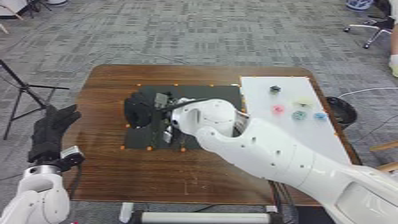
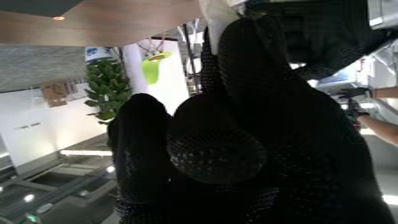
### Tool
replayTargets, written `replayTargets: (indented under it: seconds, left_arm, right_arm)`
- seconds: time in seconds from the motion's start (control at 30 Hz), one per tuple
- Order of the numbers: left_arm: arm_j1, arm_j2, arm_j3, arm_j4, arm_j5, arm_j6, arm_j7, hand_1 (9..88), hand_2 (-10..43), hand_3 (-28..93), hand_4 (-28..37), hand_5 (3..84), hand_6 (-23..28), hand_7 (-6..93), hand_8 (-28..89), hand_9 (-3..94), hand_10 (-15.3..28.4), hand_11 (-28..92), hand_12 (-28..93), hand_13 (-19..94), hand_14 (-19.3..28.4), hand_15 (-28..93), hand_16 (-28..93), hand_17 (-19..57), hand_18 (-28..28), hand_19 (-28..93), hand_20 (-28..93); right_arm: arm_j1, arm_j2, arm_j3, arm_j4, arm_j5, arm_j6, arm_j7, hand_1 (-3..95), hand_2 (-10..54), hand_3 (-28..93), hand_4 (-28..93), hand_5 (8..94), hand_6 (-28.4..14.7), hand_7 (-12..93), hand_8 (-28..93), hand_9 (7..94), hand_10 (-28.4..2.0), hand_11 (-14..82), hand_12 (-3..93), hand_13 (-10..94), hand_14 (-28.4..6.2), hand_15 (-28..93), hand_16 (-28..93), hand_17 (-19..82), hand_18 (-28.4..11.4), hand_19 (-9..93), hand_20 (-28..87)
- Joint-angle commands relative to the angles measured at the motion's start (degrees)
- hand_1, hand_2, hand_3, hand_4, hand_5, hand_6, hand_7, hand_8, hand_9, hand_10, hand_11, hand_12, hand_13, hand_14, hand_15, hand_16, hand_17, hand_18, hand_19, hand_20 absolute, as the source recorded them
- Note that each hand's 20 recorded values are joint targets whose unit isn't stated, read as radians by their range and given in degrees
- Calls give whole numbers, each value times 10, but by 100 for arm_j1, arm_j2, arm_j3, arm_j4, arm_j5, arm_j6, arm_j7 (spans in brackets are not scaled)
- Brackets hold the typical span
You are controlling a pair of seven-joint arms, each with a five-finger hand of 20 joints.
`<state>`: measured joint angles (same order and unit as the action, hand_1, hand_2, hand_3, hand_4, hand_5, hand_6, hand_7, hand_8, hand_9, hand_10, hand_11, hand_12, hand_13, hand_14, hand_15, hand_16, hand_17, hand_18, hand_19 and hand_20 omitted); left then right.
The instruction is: Arrange flowers
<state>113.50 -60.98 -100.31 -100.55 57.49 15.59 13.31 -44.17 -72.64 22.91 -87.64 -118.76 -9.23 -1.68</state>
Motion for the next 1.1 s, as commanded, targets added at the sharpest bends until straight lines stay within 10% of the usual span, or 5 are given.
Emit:
replayTargets:
  seconds: [0.03, 0.4, 1.1]
  left_arm:
    - [-31, -25, 54, -53, -2, -28, -19, 206, 258, 533, -283, 541, 44, 113, -69, 529, 155, 198, 114, 379, 164, 150, 11, 80, 107, 91, 183]
    - [-162, -17, 198, -63, 65, -47, -99, 197, 227, 552, -283, 537, 46, 113, -69, 526, 155, 202, 115, 380, 167, 155, 10, 78, 108, 95, 182]
    - [119, -149, -62, -74, 121, -282, 18, 191, 166, 589, -283, 530, 50, 112, -68, 520, 156, 207, 118, 386, 173, 169, 12, 76, 112, 103, 181]
  right_arm:
    - [-309, -159, 84, 126, -295, 96, -109, 653, -95, 589, -130, 759, 25, 245, 77, 857, -71, 62, 371, 893, -4, 672, 339, 632, -128, 932, 673]
    - [-488, -269, 162, 185, -416, 97, 124, 606, -95, 587, -148, 709, 19, 178, 47, 766, -93, 50, 255, 890, -2, 670, 331, 627, -130, 932, 679]
    - [-687, -303, 487, 197, -790, -950, 400, 416, -53, 659, -139, 570, -8, 127, -92, 599, -106, 79, 126, 840, -27, 663, 315, 576, -140, 932, 624]
